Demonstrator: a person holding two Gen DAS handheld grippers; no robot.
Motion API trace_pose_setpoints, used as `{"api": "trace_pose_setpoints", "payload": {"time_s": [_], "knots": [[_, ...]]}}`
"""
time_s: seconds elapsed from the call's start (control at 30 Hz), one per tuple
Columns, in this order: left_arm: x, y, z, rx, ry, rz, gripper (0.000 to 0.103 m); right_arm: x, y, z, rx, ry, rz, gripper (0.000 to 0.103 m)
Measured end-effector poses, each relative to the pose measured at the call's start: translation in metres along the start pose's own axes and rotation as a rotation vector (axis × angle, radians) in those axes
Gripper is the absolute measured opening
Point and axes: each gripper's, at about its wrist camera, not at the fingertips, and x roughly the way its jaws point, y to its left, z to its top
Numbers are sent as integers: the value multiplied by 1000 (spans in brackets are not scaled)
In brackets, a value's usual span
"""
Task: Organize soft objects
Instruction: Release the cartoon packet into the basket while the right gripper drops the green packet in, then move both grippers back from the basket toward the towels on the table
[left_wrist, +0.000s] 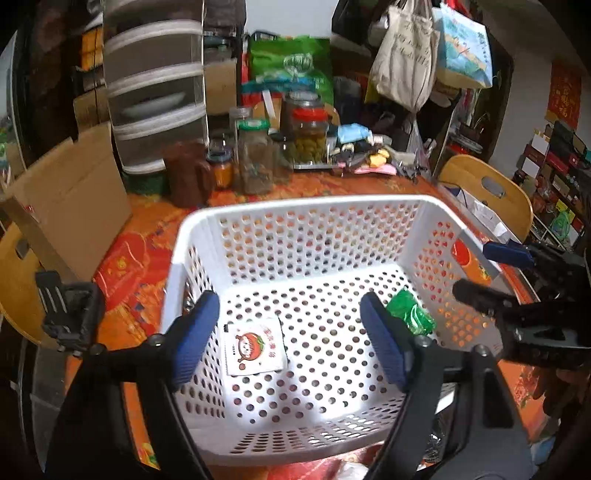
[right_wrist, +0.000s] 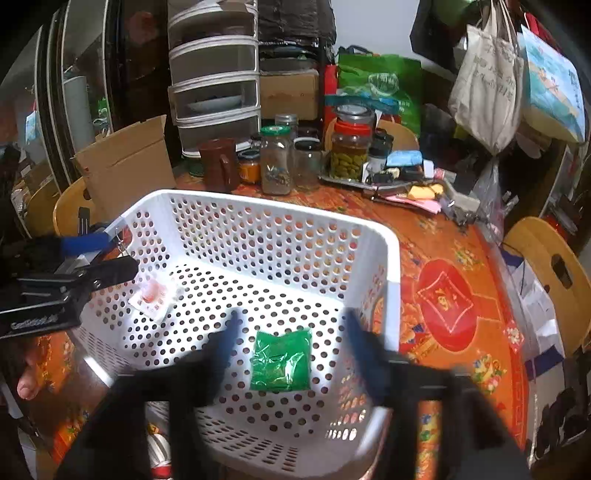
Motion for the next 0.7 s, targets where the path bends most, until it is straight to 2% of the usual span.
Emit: {"api": "trace_pose_setpoints", "payload": {"time_s": [0.1,0.27,0.37,0.43,0.7], "knots": [[-6,0,2,5,-8,-10,83,-5,1,0,2,-14,1,78],[-17,-1,-2,9,-10,-25,91,-16,3,-1,18,-39,9,98],[-29,-6,-8,25,-26,-22,99,-24,4,-3,29,-53,15,103],[-40,-10,-14,38,-42,-17,103,-30,3,-5,36,-61,17,103],[-70,-19,-25,52,-77,-4,103,-48,-2,-15,66,-84,21,103]]}}
